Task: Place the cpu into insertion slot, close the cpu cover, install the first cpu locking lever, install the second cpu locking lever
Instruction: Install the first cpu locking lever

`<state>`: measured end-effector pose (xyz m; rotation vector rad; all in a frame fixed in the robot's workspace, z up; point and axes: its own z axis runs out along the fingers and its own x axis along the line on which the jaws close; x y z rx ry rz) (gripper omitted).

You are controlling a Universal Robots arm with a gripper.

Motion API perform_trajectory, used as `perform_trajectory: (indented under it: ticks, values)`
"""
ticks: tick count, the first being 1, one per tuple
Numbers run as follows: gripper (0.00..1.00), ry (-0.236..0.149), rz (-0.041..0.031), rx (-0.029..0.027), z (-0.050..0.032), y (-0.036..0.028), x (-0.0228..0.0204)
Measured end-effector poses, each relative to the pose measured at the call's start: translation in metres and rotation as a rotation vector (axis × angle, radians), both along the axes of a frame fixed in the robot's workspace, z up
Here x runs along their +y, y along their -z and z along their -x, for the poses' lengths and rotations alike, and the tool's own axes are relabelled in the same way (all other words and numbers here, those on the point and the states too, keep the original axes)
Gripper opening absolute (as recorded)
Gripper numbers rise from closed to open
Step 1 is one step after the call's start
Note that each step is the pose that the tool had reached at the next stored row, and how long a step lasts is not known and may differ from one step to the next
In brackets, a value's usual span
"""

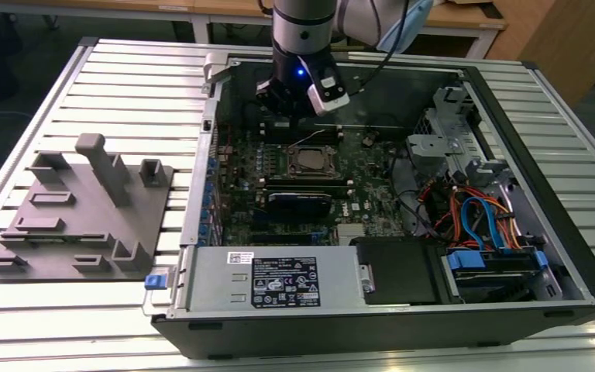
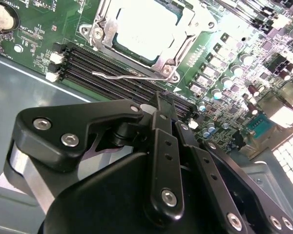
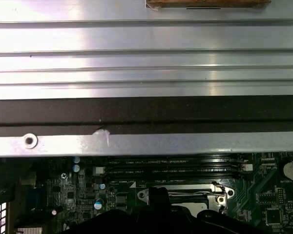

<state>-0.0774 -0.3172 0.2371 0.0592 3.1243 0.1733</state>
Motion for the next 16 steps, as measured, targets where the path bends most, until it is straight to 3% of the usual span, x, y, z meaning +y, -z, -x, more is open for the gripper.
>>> perform_trajectory:
  ticks: [16]
  values:
    - [0.11,0.000,-0.0004,-0.0002,-0.0002,0.0009,0.0000]
